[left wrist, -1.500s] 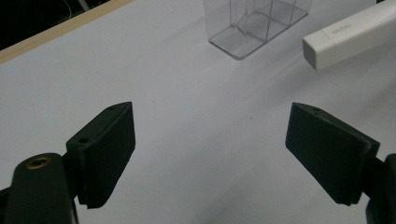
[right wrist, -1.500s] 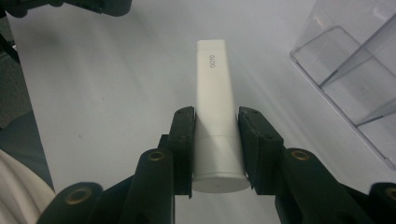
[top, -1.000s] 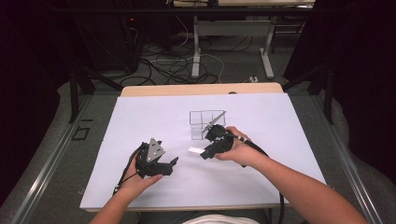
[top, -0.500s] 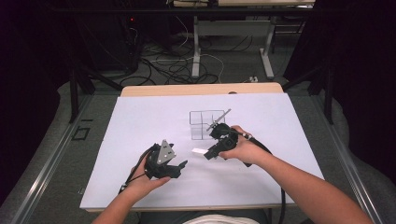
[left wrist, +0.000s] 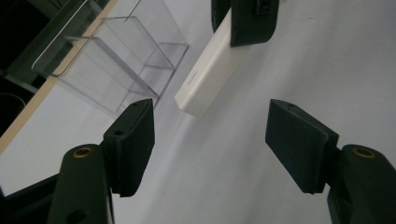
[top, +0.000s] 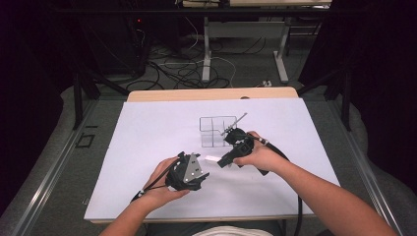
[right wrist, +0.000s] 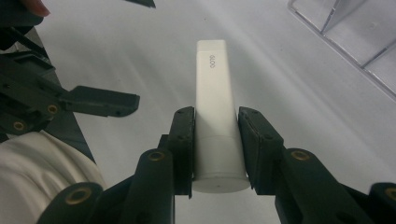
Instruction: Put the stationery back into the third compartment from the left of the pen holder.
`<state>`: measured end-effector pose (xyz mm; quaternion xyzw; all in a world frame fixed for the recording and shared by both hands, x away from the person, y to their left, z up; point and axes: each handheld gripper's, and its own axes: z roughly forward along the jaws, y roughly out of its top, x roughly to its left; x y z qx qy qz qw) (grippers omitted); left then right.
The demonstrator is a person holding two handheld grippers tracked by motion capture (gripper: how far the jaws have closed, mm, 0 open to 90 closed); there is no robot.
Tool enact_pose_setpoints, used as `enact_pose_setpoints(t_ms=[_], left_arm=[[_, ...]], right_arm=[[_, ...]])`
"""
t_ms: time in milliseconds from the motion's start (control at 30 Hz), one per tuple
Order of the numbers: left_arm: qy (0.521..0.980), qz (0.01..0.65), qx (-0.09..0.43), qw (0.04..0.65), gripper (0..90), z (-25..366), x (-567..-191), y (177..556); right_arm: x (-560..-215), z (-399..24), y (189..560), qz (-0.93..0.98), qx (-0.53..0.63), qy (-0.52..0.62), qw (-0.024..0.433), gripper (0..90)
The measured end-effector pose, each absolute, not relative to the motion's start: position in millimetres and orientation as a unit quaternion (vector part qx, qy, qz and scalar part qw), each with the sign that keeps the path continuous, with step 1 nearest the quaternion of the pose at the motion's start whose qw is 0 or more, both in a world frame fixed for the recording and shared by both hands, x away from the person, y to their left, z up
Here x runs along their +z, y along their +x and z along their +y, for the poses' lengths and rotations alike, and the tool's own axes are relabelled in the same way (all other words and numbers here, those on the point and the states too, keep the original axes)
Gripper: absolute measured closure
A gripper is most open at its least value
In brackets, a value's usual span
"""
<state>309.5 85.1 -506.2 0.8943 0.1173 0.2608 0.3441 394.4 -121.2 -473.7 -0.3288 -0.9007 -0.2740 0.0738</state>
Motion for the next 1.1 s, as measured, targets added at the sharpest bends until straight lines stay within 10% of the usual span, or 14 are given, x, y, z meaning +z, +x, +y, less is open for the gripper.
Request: enact_pose_setpoints(t_ms=[1100], left_arm=[[0.907, 0.002, 0.326, 0.268, 58.6, 54, -519, 311]], right_arm=[[-480, -115, 394, -0.901, -0.264, -0.330, 0.101, 66.9]])
